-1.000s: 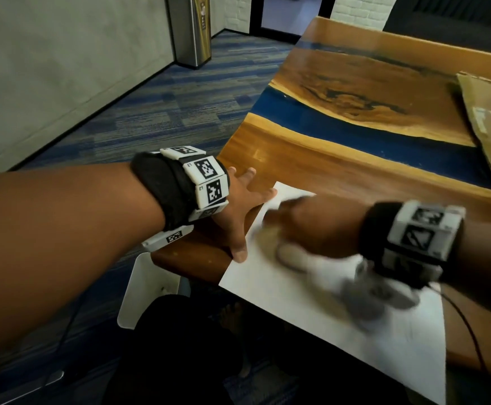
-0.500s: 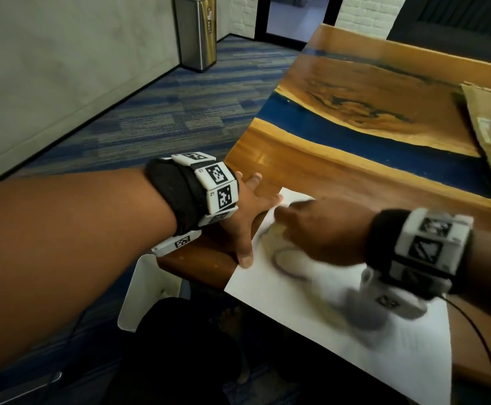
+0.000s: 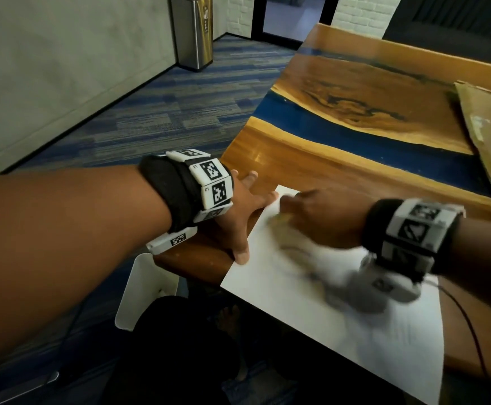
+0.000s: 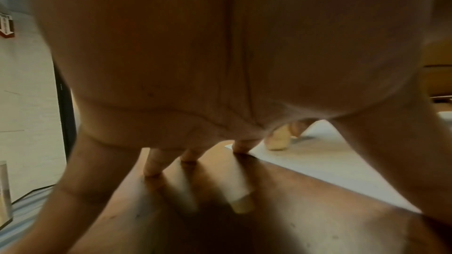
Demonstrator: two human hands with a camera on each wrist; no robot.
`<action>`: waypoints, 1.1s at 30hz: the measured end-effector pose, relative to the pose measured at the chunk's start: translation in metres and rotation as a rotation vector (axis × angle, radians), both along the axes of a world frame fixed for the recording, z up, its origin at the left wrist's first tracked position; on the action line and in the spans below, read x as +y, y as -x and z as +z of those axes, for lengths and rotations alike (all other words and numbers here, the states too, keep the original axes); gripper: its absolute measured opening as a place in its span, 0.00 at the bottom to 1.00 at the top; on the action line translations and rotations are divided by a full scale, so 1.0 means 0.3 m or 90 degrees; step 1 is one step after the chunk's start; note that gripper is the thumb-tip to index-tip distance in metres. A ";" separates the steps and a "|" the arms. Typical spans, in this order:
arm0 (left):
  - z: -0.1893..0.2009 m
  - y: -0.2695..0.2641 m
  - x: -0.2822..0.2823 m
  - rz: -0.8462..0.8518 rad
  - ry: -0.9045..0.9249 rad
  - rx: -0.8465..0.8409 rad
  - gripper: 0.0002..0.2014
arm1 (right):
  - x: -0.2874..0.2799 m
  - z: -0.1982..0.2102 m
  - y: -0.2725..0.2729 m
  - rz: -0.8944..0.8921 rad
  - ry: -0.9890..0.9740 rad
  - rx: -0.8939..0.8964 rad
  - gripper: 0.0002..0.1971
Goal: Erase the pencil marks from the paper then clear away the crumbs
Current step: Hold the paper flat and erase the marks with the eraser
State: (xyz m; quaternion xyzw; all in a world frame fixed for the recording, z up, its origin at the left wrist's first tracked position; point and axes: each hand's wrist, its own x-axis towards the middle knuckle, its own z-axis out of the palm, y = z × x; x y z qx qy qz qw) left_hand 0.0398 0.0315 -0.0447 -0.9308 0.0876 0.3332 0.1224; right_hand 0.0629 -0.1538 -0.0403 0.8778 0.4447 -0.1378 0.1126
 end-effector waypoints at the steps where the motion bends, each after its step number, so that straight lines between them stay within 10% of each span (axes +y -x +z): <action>1: 0.005 0.001 0.000 0.002 0.005 0.002 0.72 | -0.008 0.008 -0.041 -0.046 0.006 -0.002 0.16; 15: 0.045 -0.003 -0.025 0.071 0.075 0.021 0.44 | -0.037 -0.004 -0.097 -0.075 -0.053 0.063 0.15; 24: -0.024 0.015 -0.017 0.041 0.084 -0.034 0.61 | -0.032 -0.011 -0.081 -0.150 -0.080 0.007 0.14; 29: -0.028 0.021 -0.010 -0.019 0.105 -0.055 0.62 | -0.018 0.009 0.036 0.018 -0.049 0.045 0.14; 33: -0.016 0.013 -0.027 -0.124 0.092 -0.087 0.59 | -0.042 0.023 -0.045 -0.124 -0.024 -0.002 0.15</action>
